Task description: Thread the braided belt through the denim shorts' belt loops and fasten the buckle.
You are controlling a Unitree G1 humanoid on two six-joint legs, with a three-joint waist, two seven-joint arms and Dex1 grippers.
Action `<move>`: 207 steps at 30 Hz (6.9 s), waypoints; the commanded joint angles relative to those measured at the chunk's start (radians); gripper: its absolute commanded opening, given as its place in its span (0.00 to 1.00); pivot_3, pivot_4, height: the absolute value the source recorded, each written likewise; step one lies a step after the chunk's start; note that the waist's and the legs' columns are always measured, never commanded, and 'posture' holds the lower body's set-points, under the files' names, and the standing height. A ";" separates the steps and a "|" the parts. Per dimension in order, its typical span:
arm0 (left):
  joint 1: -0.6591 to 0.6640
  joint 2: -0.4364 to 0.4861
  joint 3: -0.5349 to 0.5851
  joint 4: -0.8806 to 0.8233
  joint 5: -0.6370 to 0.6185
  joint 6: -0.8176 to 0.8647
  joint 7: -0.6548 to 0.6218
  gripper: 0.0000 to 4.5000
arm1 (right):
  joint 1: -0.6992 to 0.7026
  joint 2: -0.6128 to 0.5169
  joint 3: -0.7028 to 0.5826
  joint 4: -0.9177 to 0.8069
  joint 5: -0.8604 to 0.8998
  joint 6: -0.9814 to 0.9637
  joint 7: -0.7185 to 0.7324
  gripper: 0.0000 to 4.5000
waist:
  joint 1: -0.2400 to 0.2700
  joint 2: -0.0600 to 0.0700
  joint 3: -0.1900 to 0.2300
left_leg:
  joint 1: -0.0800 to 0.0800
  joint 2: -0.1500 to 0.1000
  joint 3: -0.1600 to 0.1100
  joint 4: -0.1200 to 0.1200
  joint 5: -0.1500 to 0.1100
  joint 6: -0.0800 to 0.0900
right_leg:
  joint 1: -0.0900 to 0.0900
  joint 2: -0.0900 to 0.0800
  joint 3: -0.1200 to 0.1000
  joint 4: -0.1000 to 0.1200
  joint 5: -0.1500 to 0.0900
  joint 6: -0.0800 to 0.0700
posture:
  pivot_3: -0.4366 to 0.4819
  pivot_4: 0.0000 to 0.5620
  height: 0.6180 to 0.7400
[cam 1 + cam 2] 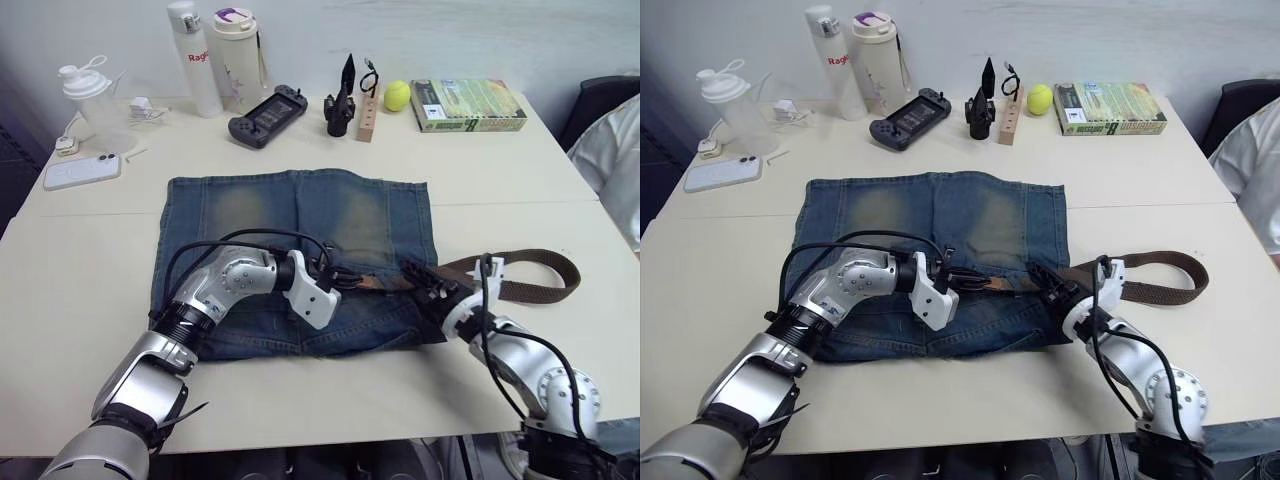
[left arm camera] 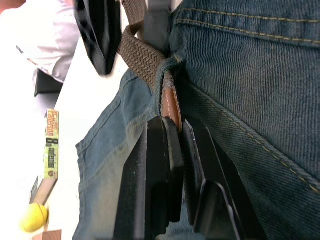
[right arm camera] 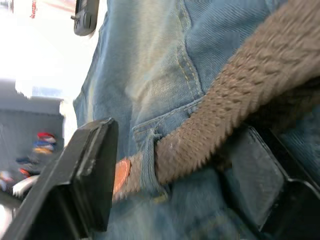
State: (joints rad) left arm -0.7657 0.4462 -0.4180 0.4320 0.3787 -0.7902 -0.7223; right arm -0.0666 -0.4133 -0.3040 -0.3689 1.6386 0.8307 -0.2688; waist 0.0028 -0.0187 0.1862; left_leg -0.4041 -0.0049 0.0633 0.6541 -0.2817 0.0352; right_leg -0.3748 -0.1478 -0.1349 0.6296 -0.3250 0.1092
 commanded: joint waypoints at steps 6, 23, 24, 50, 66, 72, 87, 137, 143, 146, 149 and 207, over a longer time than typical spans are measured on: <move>0.025 -0.001 -0.013 -0.032 -0.006 0.012 0.003 0.00 | 0.149 -0.257 0.012 -0.366 -0.282 -0.004 0.373 0.55 | 0.011 0.001 0.001 | 0.000 0.000 0.000 0.000 0.000 0.000 | 0.000 0.000 0.000 -0.002 0.000 0.000 | 0.48 0.27 0.84; 0.018 0.052 -0.009 -0.095 -0.005 -0.016 -0.016 0.00 | 0.149 -0.230 0.417 -0.267 -0.929 0.087 0.369 0.01 | 0.021 0.001 0.000 | 0.000 0.000 0.001 0.006 -0.001 0.002 | 0.002 0.001 -0.003 -0.001 0.002 0.003 | 0.48 0.27 0.84; 0.019 0.059 -0.006 -0.102 -0.010 -0.015 -0.018 0.00 | 0.150 -0.221 0.410 -0.266 -0.929 0.093 0.367 0.01 | 0.020 0.000 0.000 | 0.001 0.000 0.001 0.006 -0.001 0.002 | 0.002 0.001 -0.003 -0.001 0.002 0.003 | 0.48 0.27 0.84; 0.101 0.307 0.032 -0.243 -0.072 -0.128 -0.058 0.00 | 0.117 -0.141 0.346 -0.231 -0.938 0.153 0.413 0.01 | -0.001 -0.001 -0.001 | 0.001 0.000 0.001 0.005 -0.002 0.001 | 0.002 0.001 -0.001 0.000 0.002 0.003 | 0.48 0.27 0.84; 0.043 0.070 -0.034 -0.170 0.152 -0.046 0.038 0.00 | 0.117 -0.100 0.334 -0.244 -0.947 0.178 0.406 0.01 | 0.024 -0.003 -0.003 | 0.001 0.000 0.001 0.009 -0.004 0.004 | 0.005 0.001 0.000 0.000 0.003 0.005 | 0.48 0.27 0.84; 0.038 0.025 -0.055 -0.138 0.235 -0.055 0.120 0.00 | 0.112 -0.082 0.336 -0.242 -0.958 0.183 0.403 0.01 | 0.024 -0.002 -0.007 | 0.002 0.000 0.000 0.009 -0.004 0.004 | 0.006 0.000 0.000 -0.001 0.003 0.005 | 0.48 0.27 0.84; 0.073 -0.048 -0.033 -0.063 0.120 0.046 0.166 0.00 | 0.092 -0.057 0.347 -0.233 -0.991 0.186 0.418 0.01 | 0.024 0.003 -0.018 | 0.003 0.000 0.000 0.010 -0.005 0.005 | 0.008 -0.001 0.001 -0.002 0.003 0.005 | 0.48 0.27 0.84; 0.218 0.426 0.146 -0.176 -0.254 -0.121 -0.086 0.00 | 0.073 -0.004 0.323 -0.233 -1.016 0.162 0.436 0.01 | -0.006 0.009 -0.015 | 0.001 0.001 0.003 0.007 -0.007 0.003 | 0.001 0.001 0.001 -0.002 0.003 0.005 | 0.48 0.27 0.84; 0.211 0.366 0.130 -0.180 -0.243 -0.082 -0.066 0.00 | 0.036 -0.049 0.315 -0.296 -1.006 0.107 0.518 0.01 | -0.003 0.010 -0.014 | 0.000 0.000 0.004 0.007 -0.007 0.003 | 0.001 0.001 0.001 -0.002 0.003 0.005 | 0.48 0.27 0.84; 0.203 0.337 0.128 -0.169 -0.247 -0.078 -0.063 0.00 | -0.002 -0.107 0.334 -0.333 -1.037 0.042 0.590 0.22 | -0.003 0.011 -0.013 | 0.000 0.000 0.004 0.007 -0.007 0.003 | 0.000 0.001 0.001 -0.002 0.003 0.005 | 0.48 0.27 0.84; 0.206 0.320 0.130 -0.159 -0.258 -0.072 -0.066 0.00 | -0.047 -0.170 0.415 -0.358 -1.134 -0.090 0.681 0.61 | -0.003 0.012 -0.013 | 0.000 0.000 0.004 0.007 -0.007 0.003 | 0.000 0.001 0.000 -0.002 0.003 0.005 | 0.48 0.27 0.84; 0.279 0.046 0.201 -0.458 -0.672 0.591 -0.201 0.99 | -0.187 0.037 0.632 -0.066 -1.724 -0.468 0.766 0.00 | -0.001 0.011 -0.012 | -0.001 -0.001 0.004 0.010 -0.007 0.003 | 0.001 0.002 -0.001 -0.001 0.004 0.006 | 0.48 0.27 0.84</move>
State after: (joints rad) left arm -0.4678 0.5115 -0.2173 0.0243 -0.2528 -0.2430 -0.9330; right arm -0.2578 -0.3819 0.3450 -0.4093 -0.0915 0.3729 0.4975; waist 0.0019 -0.0073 0.1746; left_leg -0.4050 -0.0059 0.0673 0.6639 -0.2882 0.0386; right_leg -0.3738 -0.1460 -0.1353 0.6284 -0.3215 0.1151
